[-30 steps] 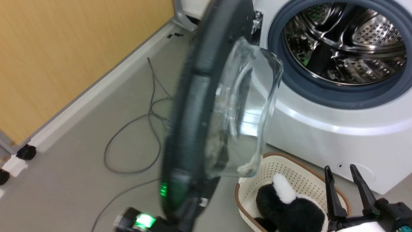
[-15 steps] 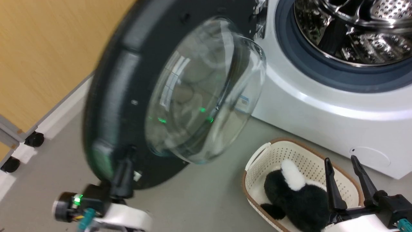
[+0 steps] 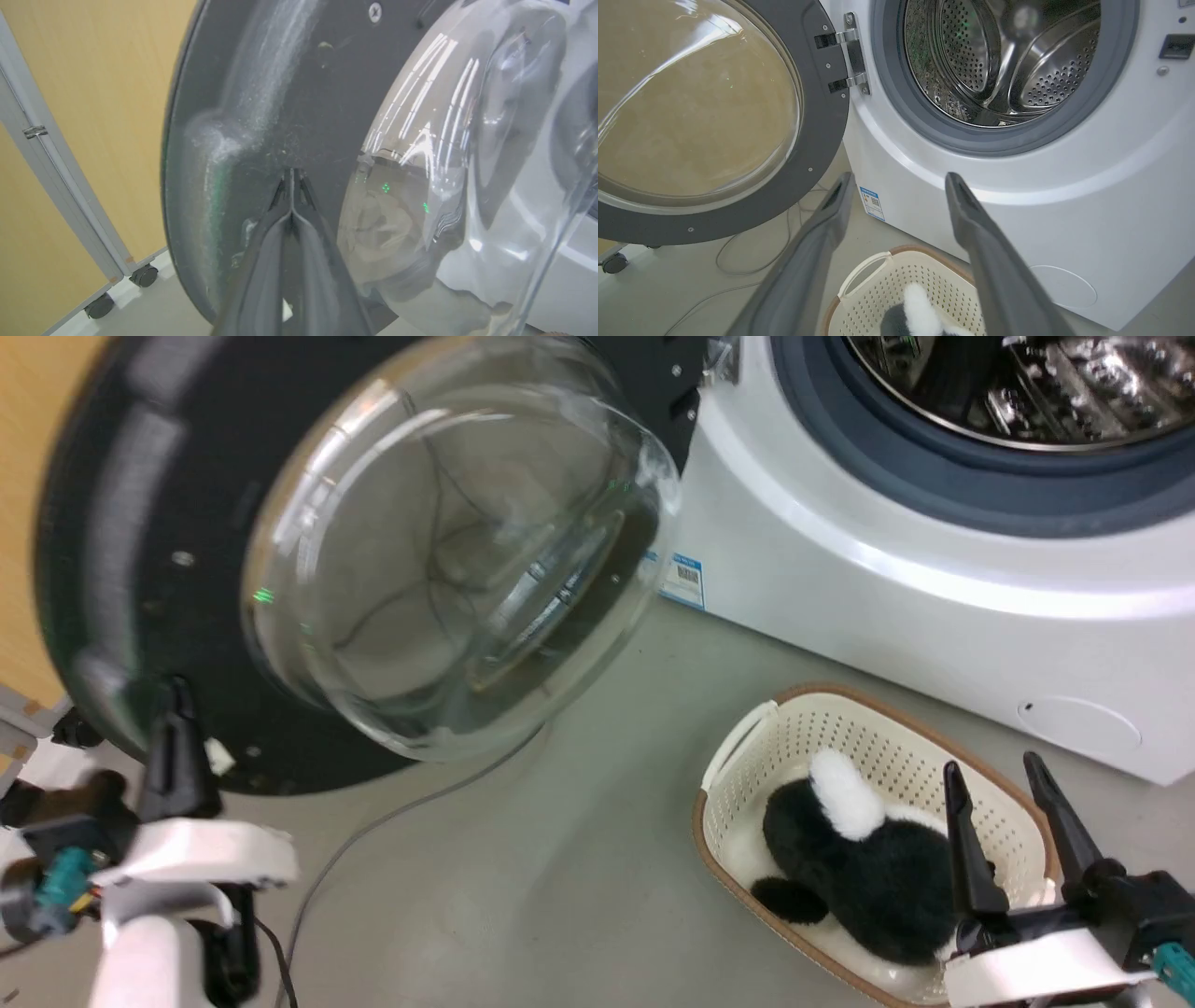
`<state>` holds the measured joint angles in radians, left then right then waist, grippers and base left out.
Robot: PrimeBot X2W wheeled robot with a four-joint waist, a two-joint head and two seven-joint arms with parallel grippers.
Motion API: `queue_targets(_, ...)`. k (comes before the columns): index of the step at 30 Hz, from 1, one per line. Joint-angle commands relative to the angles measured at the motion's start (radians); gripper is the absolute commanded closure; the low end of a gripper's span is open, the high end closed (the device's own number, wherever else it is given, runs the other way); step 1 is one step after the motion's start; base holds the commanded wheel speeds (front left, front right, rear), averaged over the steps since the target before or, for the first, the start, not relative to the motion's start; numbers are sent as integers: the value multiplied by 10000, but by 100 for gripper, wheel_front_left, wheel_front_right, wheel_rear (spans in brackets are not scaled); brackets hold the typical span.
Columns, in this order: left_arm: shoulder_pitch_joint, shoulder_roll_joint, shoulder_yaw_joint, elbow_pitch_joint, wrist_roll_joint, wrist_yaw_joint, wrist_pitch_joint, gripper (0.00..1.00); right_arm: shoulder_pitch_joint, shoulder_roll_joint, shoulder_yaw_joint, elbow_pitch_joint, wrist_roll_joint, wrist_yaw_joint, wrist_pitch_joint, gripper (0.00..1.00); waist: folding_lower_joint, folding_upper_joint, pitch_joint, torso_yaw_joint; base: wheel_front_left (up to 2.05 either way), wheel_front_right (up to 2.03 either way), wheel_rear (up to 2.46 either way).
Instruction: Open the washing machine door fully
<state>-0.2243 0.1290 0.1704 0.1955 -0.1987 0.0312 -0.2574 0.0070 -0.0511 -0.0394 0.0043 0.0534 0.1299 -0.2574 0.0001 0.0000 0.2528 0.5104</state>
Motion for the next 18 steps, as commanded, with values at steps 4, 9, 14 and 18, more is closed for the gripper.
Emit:
queue_targets(4, -642, 58, 674, 521, -16, -141, -44, 100, -366, -56, 5, -46, -118, 8, -44, 0, -1, 0, 292, -210, 0, 0, 0)
queue_targets(9, -1233, 159, 1281, 1237, 97, -391, -44, 100, -580, -104, 25, -42, -171, 8, -44, 0, -1, 0, 534, -441, 0, 0, 0)
queue_targets(14, -1846, 340, 1792, 2031, 235, -532, -44, 100, -732, -160, 23, -50, -211, 8, -44, 0, -1, 0, 743, -694, 0, 0, 0)
queue_targets(18, -2295, 527, 2187, 2495, 327, -598, -44, 100, -807, -184, 0, -88, -234, 8, -44, 0, -1, 0, 880, -875, 0, 0, 0)
